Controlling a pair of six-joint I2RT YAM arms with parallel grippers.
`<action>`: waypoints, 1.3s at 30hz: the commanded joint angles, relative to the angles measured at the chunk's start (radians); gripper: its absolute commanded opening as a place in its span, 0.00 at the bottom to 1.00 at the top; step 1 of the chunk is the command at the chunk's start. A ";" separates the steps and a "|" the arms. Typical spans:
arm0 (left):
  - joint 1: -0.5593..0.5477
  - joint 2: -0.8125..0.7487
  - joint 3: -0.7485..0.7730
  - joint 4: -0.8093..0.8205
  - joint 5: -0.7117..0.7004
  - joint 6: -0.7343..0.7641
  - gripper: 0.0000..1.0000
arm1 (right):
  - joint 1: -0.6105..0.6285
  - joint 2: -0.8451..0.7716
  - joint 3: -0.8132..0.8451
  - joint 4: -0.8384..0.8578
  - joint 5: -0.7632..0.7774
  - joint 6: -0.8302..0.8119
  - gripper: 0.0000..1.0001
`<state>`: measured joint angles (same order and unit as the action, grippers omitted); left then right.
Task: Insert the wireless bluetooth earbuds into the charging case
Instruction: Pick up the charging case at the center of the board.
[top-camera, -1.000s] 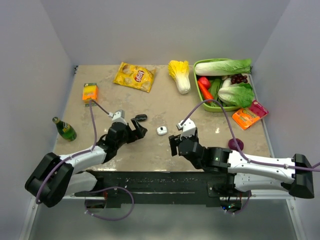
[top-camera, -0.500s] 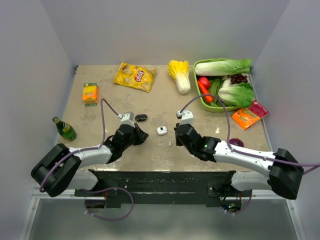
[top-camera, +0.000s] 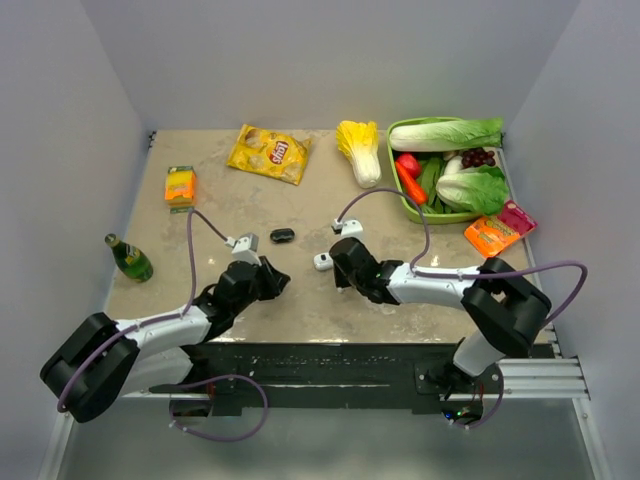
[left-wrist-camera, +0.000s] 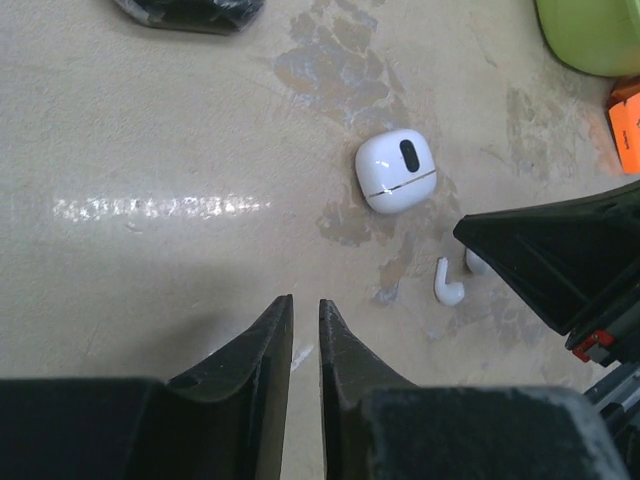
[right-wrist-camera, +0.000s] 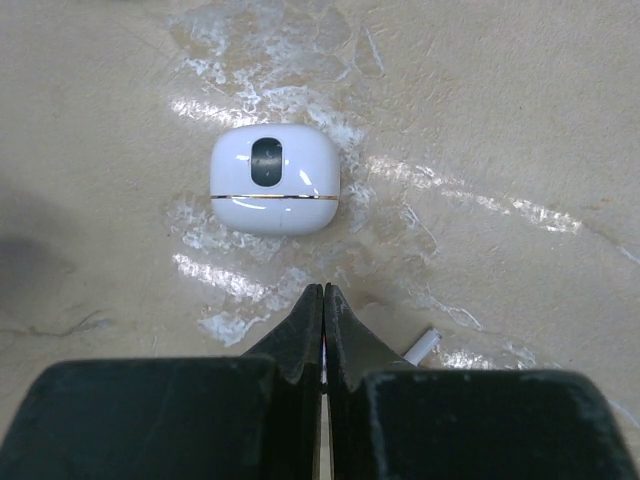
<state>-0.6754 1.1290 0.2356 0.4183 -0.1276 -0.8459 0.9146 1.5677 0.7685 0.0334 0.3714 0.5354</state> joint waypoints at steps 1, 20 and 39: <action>-0.004 -0.012 -0.022 0.014 -0.012 0.005 0.22 | -0.013 0.037 0.017 0.092 -0.028 0.015 0.00; -0.004 0.006 -0.036 0.056 0.025 0.037 0.29 | -0.120 0.169 0.089 0.163 -0.078 -0.028 0.00; -0.004 -0.066 -0.064 0.014 -0.006 0.038 0.30 | -0.122 0.147 0.273 0.024 -0.171 -0.146 0.42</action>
<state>-0.6758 1.0874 0.1898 0.4240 -0.1169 -0.8181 0.7776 1.6413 0.9401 0.1516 0.2264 0.4446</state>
